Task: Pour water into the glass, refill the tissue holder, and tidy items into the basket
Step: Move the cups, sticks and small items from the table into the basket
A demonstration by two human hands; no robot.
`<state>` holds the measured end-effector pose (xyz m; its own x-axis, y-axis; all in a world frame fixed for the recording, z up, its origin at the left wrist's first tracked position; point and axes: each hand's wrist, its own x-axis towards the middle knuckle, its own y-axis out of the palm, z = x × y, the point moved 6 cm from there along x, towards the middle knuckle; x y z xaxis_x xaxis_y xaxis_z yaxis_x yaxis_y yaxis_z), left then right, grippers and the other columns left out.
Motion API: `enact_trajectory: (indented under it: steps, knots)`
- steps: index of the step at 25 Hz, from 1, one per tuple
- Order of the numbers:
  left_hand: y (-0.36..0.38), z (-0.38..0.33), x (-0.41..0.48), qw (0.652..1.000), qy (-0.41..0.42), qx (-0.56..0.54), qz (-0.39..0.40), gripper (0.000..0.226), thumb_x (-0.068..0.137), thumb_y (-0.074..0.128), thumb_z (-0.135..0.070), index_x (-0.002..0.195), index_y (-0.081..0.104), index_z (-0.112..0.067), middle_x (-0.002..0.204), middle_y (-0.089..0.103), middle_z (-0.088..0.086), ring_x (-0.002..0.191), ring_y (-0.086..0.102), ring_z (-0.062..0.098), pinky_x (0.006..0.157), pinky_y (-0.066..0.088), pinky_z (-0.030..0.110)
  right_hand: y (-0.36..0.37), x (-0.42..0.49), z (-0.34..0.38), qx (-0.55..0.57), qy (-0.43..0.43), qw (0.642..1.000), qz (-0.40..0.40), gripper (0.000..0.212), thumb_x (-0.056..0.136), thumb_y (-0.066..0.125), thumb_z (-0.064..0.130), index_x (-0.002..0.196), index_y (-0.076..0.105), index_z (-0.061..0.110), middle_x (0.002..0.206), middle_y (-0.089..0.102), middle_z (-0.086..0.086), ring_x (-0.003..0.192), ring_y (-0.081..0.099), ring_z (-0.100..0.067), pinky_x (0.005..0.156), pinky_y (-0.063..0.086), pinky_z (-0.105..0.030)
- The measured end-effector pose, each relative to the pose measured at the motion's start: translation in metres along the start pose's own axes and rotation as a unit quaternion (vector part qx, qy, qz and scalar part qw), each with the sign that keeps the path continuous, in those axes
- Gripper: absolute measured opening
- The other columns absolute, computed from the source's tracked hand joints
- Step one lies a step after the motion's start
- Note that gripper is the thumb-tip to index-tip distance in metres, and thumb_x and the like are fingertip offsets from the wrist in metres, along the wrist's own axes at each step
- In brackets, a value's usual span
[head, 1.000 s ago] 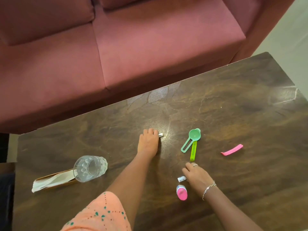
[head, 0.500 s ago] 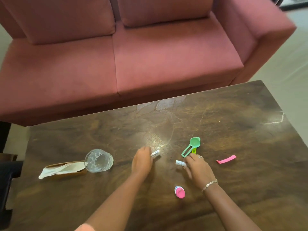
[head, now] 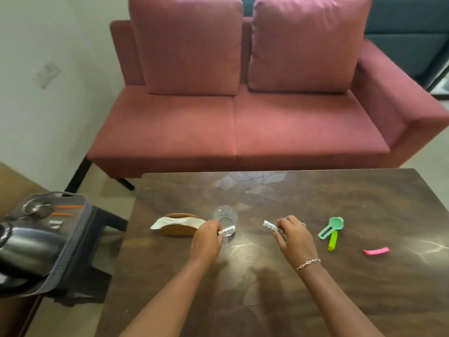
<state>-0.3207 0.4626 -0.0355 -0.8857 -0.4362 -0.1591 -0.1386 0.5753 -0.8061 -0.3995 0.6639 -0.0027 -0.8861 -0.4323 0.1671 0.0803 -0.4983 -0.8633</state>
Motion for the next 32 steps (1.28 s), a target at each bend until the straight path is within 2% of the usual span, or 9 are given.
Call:
enact_trajectory:
  steps: [6, 10, 13, 19, 22, 24, 26, 28, 32]
  knots:
    - [-0.113, 0.101, -0.054, 0.997, -0.022, -0.003, -0.070, 0.005, 0.084, 0.059, -0.015, 0.088, 0.061, -0.011, 0.093, 0.065, 0.005, 0.088, 0.059, 0.023, 0.070, 0.040, 0.028, 0.029, -0.018, 0.134, 0.027, -0.009, 1.000, -0.010, 0.007, 0.074, 0.070, 0.003, 0.079, 0.065, 0.002, 0.078, 0.059, -0.013, 0.071, 0.057, -0.035, 0.063, 0.033, -0.028]
    - [-0.177, 0.158, -0.086, 0.995, -0.022, 0.022, -0.097, 0.006, 0.085, 0.058, -0.016, 0.089, 0.061, -0.011, 0.092, 0.064, 0.007, 0.087, 0.059, 0.026, 0.073, 0.045, 0.036, 0.045, -0.028, 0.215, 0.042, -0.044, 0.998, -0.006, 0.007, 0.072, 0.070, 0.001, 0.077, 0.065, 0.002, 0.078, 0.060, -0.014, 0.071, 0.057, -0.035, 0.062, 0.032, -0.028]
    - [-0.207, 0.194, -0.105, 0.993, -0.045, 0.021, -0.110, 0.005, 0.084, 0.059, -0.014, 0.088, 0.060, -0.011, 0.090, 0.064, 0.007, 0.084, 0.059, 0.026, 0.071, 0.046, 0.036, 0.060, -0.031, 0.258, 0.041, -0.064, 0.997, 0.006, 0.009, 0.070, 0.073, 0.000, 0.074, 0.064, 0.001, 0.074, 0.059, -0.015, 0.067, 0.058, -0.035, 0.059, 0.033, -0.027]
    - [-0.244, 0.250, -0.111, 0.990, -0.071, 0.038, -0.118, 0.003, 0.085, 0.058, -0.014, 0.086, 0.060, -0.012, 0.091, 0.063, 0.004, 0.084, 0.058, 0.022, 0.071, 0.044, 0.032, 0.105, -0.030, 0.316, 0.070, -0.077, 0.994, 0.036, 0.010, 0.071, 0.074, 0.003, 0.078, 0.066, 0.003, 0.077, 0.059, -0.010, 0.070, 0.058, -0.033, 0.061, 0.033, -0.027]
    - [-0.248, 0.273, -0.101, 0.991, -0.082, 0.036, -0.098, 0.004, 0.086, 0.057, -0.014, 0.088, 0.060, -0.012, 0.089, 0.061, 0.001, 0.084, 0.058, 0.020, 0.075, 0.049, 0.033, 0.132, -0.022, 0.335, 0.077, -0.084, 0.992, 0.052, 0.013, 0.069, 0.076, 0.003, 0.073, 0.064, 0.005, 0.070, 0.048, 0.001, 0.061, 0.054, -0.027, 0.052, 0.032, -0.025]
    - [-0.254, 0.285, -0.090, 0.993, -0.078, 0.039, -0.084, 0.006, 0.086, 0.056, -0.013, 0.090, 0.060, -0.011, 0.089, 0.058, -0.001, 0.087, 0.058, 0.020, 0.077, 0.048, 0.033, 0.150, -0.015, 0.350, 0.078, -0.089, 0.991, 0.062, 0.016, 0.066, 0.078, 0.001, 0.069, 0.063, 0.006, 0.067, 0.045, 0.004, 0.055, 0.046, -0.021, 0.044, 0.025, -0.018]
    - [-0.263, 0.294, -0.078, 0.993, -0.072, 0.037, -0.082, 0.007, 0.087, 0.055, -0.014, 0.093, 0.060, -0.011, 0.093, 0.060, 0.001, 0.089, 0.058, 0.020, 0.080, 0.049, 0.033, 0.163, -0.006, 0.363, 0.073, -0.094, 0.990, 0.081, 0.019, 0.063, 0.079, -0.001, 0.067, 0.062, 0.007, 0.064, 0.046, 0.003, 0.054, 0.041, -0.016, 0.045, 0.022, -0.012]
    - [-0.274, 0.296, -0.070, 0.994, -0.057, 0.042, -0.077, 0.008, 0.088, 0.054, -0.015, 0.094, 0.059, -0.012, 0.097, 0.061, 0.003, 0.090, 0.057, 0.020, 0.081, 0.048, 0.034, 0.172, 0.003, 0.372, 0.062, -0.098, 0.989, 0.094, 0.019, 0.063, 0.079, -0.001, 0.067, 0.063, 0.008, 0.064, 0.051, -0.001, 0.054, 0.041, -0.015, 0.045, 0.023, -0.014]
    - [-0.316, 0.311, -0.052, 0.995, -0.032, 0.043, -0.085, 0.008, 0.088, 0.054, -0.013, 0.095, 0.059, -0.011, 0.099, 0.060, 0.005, 0.092, 0.054, 0.021, 0.079, 0.044, 0.033, 0.191, 0.027, 0.400, 0.052, -0.099, 0.987, 0.117, 0.007, 0.075, 0.072, 0.006, 0.075, 0.066, 0.008, 0.073, 0.055, -0.002, 0.061, 0.045, -0.016, 0.050, 0.023, -0.011]
